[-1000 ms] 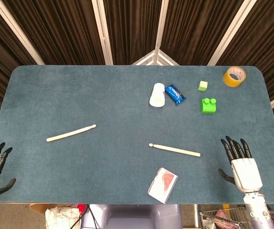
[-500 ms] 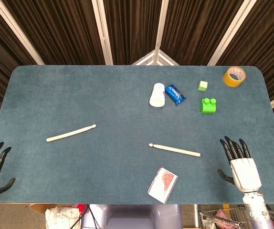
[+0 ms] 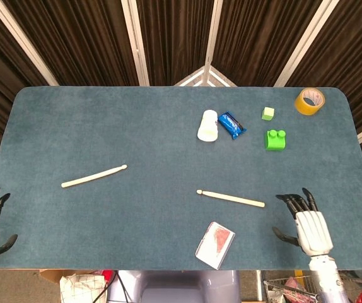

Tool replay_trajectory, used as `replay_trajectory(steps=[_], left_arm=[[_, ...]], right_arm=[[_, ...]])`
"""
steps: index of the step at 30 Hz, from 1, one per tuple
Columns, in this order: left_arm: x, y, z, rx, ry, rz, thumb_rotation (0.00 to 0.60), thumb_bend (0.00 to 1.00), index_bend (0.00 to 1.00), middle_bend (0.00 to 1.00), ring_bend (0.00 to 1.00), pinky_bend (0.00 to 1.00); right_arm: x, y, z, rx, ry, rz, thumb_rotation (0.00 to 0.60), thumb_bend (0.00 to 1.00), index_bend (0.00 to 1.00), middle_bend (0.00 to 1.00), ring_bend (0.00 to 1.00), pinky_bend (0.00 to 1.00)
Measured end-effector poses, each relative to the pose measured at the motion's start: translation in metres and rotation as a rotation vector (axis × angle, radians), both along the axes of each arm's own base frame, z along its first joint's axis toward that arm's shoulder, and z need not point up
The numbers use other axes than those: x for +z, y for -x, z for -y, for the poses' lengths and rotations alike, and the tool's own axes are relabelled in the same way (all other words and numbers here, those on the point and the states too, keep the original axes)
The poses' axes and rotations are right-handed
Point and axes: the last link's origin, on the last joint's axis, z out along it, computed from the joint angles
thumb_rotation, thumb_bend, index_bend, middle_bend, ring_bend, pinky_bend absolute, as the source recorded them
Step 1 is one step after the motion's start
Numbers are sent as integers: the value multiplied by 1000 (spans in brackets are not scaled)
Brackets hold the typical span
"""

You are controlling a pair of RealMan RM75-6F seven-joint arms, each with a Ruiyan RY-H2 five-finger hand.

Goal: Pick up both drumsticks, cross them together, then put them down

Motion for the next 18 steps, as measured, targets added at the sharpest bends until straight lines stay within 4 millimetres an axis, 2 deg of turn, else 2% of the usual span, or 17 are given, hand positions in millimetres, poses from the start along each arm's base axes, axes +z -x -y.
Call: replay_trajectory(steps=[9, 13, 18], left_arm=[[-1, 2, -2, 11, 6, -7, 600, 295, 122, 0, 0, 0], [-1, 3, -3, 18, 5, -8, 600, 295, 122, 0, 0, 0], [0, 3, -3, 21, 4, -8, 600, 295, 123, 0, 0, 0]], right_arm=[[-18, -14, 38, -129, -67, -128, 600, 220, 306, 324, 236, 10], [-35, -27, 55, -143, -107, -197, 600, 220, 306, 324, 236, 11], [-59, -42, 63, -128, -147, -237, 600, 221, 317, 324, 236, 11]])
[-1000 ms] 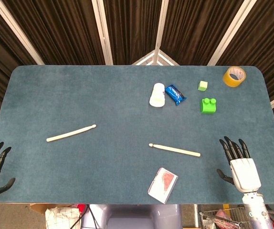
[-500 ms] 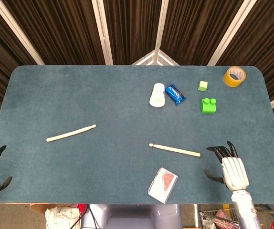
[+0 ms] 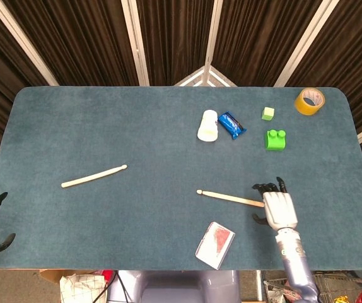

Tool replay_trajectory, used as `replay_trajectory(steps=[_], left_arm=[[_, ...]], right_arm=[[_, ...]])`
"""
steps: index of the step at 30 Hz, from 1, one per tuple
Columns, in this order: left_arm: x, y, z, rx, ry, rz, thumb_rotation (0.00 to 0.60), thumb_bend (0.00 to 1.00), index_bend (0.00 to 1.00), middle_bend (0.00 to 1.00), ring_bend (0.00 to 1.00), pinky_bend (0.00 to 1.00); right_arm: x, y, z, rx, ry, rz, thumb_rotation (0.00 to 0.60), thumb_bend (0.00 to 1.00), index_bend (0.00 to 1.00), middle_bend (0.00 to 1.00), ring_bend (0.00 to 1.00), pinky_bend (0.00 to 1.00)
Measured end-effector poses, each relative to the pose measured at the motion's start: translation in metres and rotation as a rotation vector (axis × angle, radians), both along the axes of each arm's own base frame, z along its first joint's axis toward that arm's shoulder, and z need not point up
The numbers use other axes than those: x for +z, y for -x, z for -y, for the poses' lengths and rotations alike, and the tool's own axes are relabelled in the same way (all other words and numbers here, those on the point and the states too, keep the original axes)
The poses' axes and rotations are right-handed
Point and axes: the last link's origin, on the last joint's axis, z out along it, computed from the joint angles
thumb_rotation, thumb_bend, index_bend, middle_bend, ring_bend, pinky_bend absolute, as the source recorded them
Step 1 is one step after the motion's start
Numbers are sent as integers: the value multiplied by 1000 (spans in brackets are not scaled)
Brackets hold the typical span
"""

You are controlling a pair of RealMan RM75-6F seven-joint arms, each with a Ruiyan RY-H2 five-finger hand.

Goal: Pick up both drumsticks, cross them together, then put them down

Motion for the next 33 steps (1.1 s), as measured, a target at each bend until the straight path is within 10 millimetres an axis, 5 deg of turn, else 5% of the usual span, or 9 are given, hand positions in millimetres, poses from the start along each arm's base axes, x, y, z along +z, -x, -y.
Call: replay_trajectory(steps=[10, 33], left_arm=[[-2, 1, -2, 9, 5, -8, 600, 295, 123, 0, 0, 0], [-2, 3, -4, 19, 2, -12, 600, 295, 122, 0, 0, 0]], right_arm=[[-22, -10, 11, -1, -20, -38, 600, 341, 334, 392, 269, 10], [-44, -8, 22, -12, -29, -125, 600, 348, 433, 411, 290, 10]])
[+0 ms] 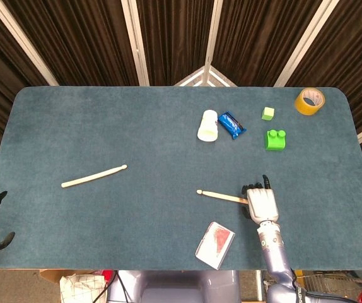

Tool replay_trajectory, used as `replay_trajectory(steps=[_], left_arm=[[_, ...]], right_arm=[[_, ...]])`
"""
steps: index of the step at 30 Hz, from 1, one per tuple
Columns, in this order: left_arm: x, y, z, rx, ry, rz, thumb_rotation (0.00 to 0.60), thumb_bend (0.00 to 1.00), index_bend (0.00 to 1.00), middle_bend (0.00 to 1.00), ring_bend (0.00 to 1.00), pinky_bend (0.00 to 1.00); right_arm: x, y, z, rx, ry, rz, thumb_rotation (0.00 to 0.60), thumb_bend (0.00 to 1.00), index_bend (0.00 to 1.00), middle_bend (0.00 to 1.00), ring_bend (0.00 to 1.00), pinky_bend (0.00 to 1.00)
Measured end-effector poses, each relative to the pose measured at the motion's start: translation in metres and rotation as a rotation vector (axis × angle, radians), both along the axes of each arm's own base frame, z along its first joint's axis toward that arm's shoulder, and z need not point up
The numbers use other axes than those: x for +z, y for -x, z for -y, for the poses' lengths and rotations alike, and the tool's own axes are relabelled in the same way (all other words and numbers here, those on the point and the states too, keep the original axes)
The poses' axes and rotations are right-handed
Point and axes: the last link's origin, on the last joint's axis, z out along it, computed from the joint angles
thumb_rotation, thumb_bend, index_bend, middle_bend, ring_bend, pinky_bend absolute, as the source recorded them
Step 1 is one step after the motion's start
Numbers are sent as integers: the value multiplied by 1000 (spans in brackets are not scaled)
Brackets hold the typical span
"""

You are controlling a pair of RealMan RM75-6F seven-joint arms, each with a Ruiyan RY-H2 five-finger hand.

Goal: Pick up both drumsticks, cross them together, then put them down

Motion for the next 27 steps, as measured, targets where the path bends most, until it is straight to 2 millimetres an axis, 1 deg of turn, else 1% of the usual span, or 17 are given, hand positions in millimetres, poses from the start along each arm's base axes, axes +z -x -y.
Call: replay_trajectory(steps=[12, 19, 27], left_arm=[[-1, 0, -1, 4, 3, -3, 600, 295, 122, 0, 0, 0], [0, 1, -1, 6, 0, -1, 600, 295, 122, 0, 0, 0], [-1, 1, -2, 10, 5, -6, 600, 295, 123, 0, 0, 0]], right_arm=[[-9, -6, 3, 17, -6, -31, 600, 350, 443, 454, 314, 10], [-16, -4, 4, 12, -13, -51, 600, 354, 457, 479, 327, 10], [-18, 0, 5, 7, -8, -58, 600, 359, 474, 496, 334, 10]])
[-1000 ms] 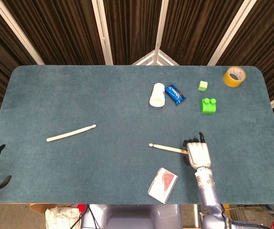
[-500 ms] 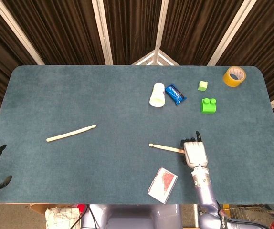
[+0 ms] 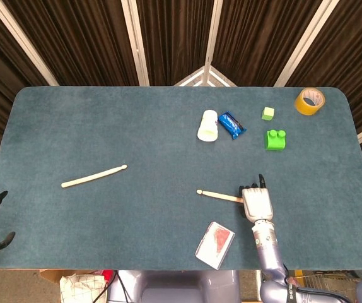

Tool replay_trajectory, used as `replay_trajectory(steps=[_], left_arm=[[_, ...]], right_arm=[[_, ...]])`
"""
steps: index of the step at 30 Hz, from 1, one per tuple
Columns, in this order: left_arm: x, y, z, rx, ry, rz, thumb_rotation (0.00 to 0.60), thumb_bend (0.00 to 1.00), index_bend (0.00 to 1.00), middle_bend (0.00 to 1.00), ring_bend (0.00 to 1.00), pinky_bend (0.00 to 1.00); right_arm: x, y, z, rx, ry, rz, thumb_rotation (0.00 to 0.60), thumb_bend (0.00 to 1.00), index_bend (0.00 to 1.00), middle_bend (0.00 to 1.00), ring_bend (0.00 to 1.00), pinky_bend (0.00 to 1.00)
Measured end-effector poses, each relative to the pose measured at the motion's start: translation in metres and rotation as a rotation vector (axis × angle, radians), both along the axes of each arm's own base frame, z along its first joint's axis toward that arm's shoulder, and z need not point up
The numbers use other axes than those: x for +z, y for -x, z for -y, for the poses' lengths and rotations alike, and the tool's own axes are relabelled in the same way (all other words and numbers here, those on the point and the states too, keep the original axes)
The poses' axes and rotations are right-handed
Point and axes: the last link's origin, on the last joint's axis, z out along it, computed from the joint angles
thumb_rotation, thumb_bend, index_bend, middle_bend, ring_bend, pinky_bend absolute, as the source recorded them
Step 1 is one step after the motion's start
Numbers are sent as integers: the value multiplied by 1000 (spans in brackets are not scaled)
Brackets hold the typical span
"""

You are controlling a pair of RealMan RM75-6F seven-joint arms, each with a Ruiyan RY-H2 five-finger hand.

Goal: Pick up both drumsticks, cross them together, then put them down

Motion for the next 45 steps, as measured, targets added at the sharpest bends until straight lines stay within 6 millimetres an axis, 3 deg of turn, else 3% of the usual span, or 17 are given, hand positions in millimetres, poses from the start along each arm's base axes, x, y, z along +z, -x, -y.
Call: replay_trajectory(steps=[21, 29, 45], left_arm=[[-2, -1, 0, 3, 1, -6, 600, 295, 128, 0, 0, 0], [-1, 0, 0, 2, -1, -3, 600, 295, 128, 0, 0, 0], [-1, 0, 0, 6, -2, -3, 600, 295, 131, 0, 0, 0]], right_arm=[[-6, 0, 0, 25, -10, -27, 600, 385, 494, 520, 348, 10], [-7, -3, 0, 38, -7, -34, 600, 389, 583, 555, 369, 10], [-4, -2, -1, 66, -7, -42, 600, 424, 655, 595, 392, 11]])
